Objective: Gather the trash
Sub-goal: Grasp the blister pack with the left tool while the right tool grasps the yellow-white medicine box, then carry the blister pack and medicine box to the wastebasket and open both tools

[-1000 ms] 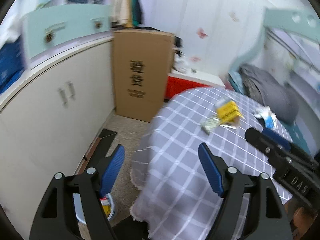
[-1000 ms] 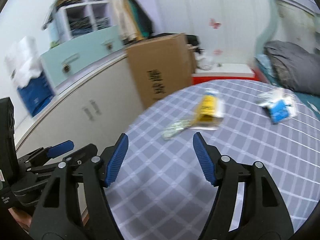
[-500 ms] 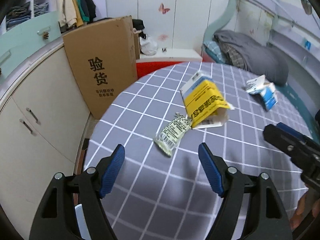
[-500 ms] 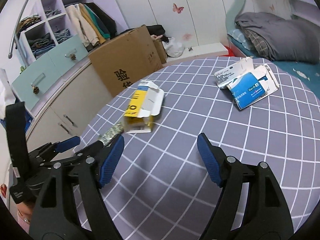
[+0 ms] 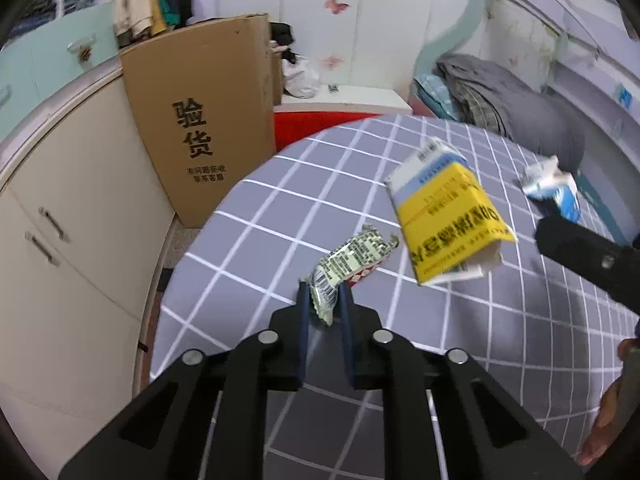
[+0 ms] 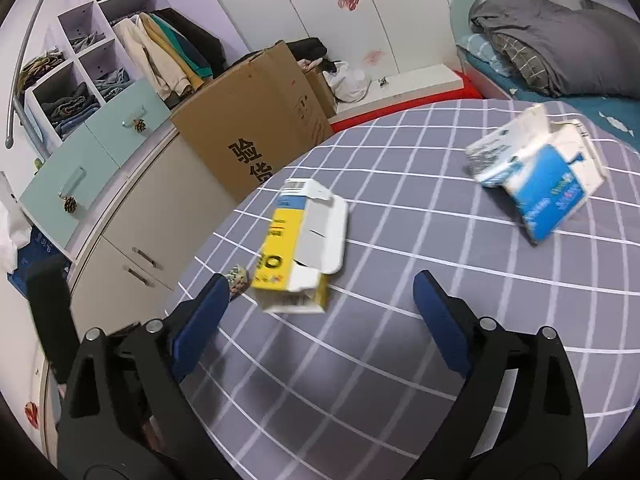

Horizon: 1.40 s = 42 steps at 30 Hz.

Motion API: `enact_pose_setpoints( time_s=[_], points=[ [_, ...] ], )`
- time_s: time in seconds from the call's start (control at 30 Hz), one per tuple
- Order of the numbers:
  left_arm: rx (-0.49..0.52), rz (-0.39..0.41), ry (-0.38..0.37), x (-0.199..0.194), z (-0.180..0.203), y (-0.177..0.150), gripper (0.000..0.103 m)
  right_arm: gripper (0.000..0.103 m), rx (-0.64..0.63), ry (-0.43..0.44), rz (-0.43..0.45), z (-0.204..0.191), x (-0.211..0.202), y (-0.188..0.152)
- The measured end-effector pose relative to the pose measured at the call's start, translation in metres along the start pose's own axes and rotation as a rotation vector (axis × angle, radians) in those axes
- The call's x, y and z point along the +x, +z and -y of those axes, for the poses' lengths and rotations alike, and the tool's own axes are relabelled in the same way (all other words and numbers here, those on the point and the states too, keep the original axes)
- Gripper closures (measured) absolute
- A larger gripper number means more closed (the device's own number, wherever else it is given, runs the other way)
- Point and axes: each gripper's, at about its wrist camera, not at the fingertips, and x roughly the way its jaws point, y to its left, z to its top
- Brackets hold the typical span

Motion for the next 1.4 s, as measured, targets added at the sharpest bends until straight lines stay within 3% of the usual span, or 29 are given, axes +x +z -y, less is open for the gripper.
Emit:
enact_pose_setpoints(
  time_s=[0.37, 0.43, 0.47, 0.5, 0.9, 1.4],
  points=[
    [-0.150, 0.117, 0.158, -0.027, -0.052, -0.001, 0.091, 0.012, -0.030, -0.073, -0.046, -0.025, 0.046, 0.007],
    [-0.158, 0.125, 0.166, -0.033, -0.060, -0.005, 0.091, 0.023, -0.066, -0.095, -0.056, -0.030, 0.051, 0.005],
    [-0.165, 0.129, 0.163, -0.036, -0.065, -0.007, 0.091, 0.043, -0.087, -0.106, -0.068, -0.034, 0.054, 0.002],
    [-0.167, 0.134, 0.159, -0.039, -0.069, -0.010, 0.091, 0.056, -0.096, -0.123, -0.066, -0.035, 0.054, 0.002],
    [-0.198, 0.175, 0.208, -0.089, -0.102, -0.059, 0.091, 0.058, -0.202, -0.048, -0.083, -0.083, 0.030, -0.035],
    [-0.379, 0.161, 0.255, -0.169, -0.191, -0.143, 0.091, 0.057, -0.407, 0.190, -0.156, -0.222, -0.009, -0.131]
  ],
)
